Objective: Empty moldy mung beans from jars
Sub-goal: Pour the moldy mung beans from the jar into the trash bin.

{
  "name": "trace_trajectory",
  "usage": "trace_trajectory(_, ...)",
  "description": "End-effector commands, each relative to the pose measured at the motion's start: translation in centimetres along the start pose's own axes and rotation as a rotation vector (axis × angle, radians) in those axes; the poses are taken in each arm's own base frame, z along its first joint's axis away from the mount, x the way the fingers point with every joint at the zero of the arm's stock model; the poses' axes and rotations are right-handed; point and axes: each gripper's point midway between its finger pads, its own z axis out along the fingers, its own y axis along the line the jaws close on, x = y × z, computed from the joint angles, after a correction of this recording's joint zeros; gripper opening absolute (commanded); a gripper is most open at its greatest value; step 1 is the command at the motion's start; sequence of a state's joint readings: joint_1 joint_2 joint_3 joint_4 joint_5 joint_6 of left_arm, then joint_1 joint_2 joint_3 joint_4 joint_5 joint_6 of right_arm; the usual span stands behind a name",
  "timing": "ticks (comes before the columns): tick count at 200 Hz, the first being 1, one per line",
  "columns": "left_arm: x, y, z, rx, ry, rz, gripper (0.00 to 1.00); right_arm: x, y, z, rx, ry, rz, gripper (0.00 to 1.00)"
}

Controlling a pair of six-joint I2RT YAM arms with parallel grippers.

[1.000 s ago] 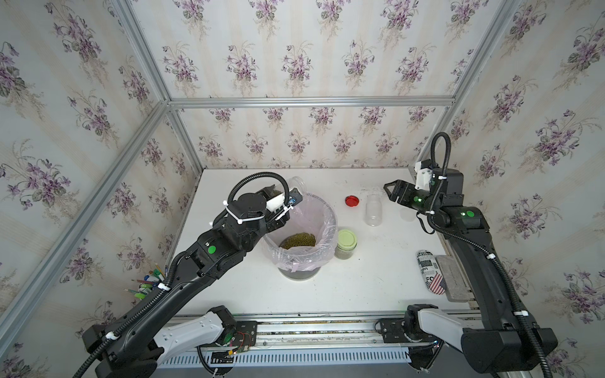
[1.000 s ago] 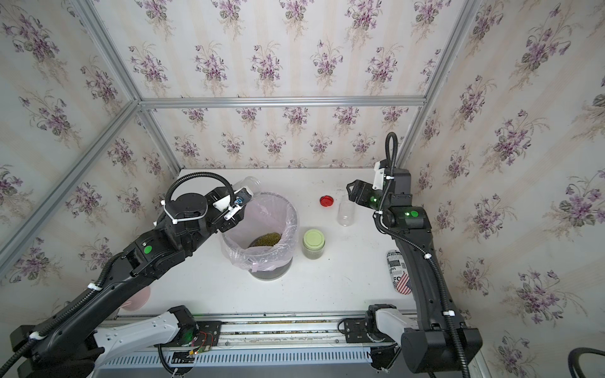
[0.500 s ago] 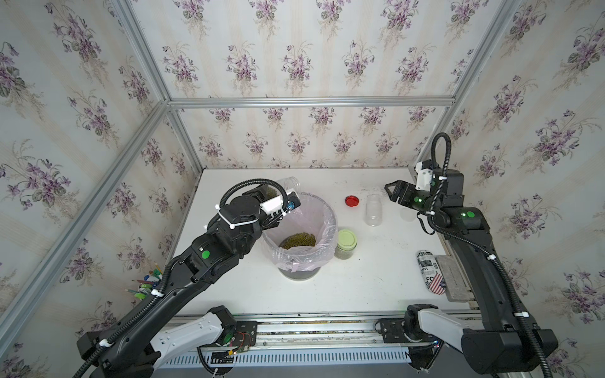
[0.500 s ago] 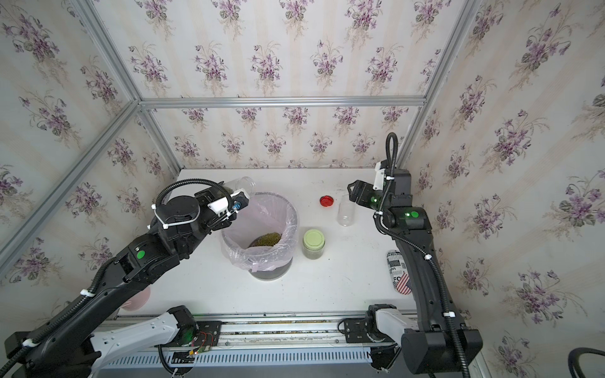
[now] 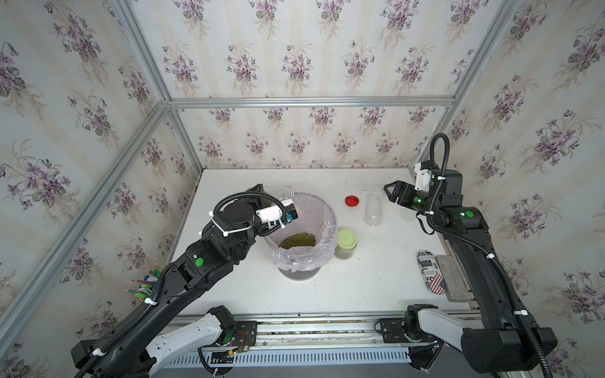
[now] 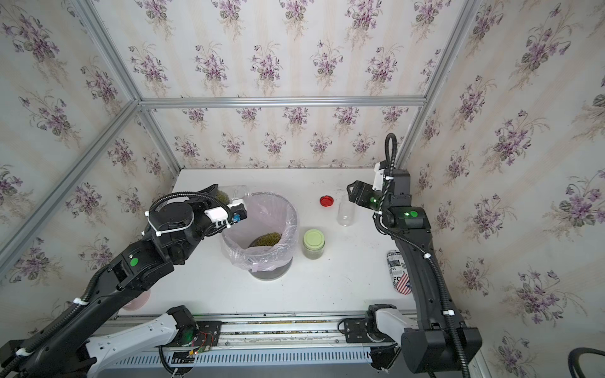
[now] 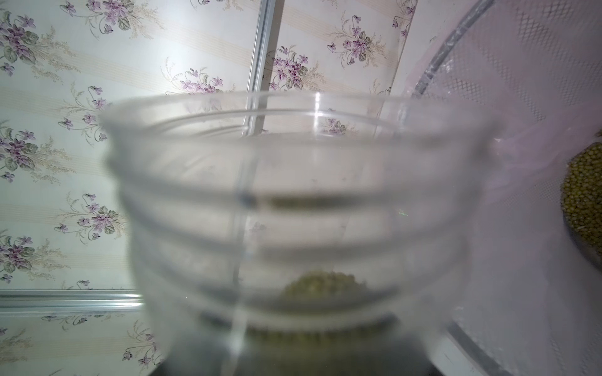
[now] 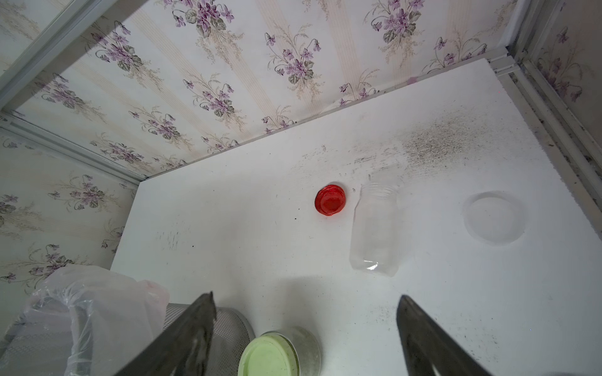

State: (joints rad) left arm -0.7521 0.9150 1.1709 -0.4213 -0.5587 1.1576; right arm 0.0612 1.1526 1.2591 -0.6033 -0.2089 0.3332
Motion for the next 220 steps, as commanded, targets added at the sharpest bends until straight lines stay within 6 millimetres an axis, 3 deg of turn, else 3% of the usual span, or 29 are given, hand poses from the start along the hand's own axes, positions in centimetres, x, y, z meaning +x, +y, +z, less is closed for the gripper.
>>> trace_trajectory(1,-0.5,0.7,-0.4,-0.029,-0.034,0.051,0.48,-0.7,0.4,-0.1,-0.013,-0.028,-0.011,0.85)
trace_trajectory(156,-0.1,-0.5,-0.8,-0.017,-0.053,0.242,0.49,-0.3,0.0,-0.2,0.001,-0.032,-0.012,0.85)
trace_trajectory(220,-0.1,0.2,-0.5,-0.026,-0.029,0.28,0.49,-0.5,0.0,-0.2,0.0,-0.038,-0.014,0.85)
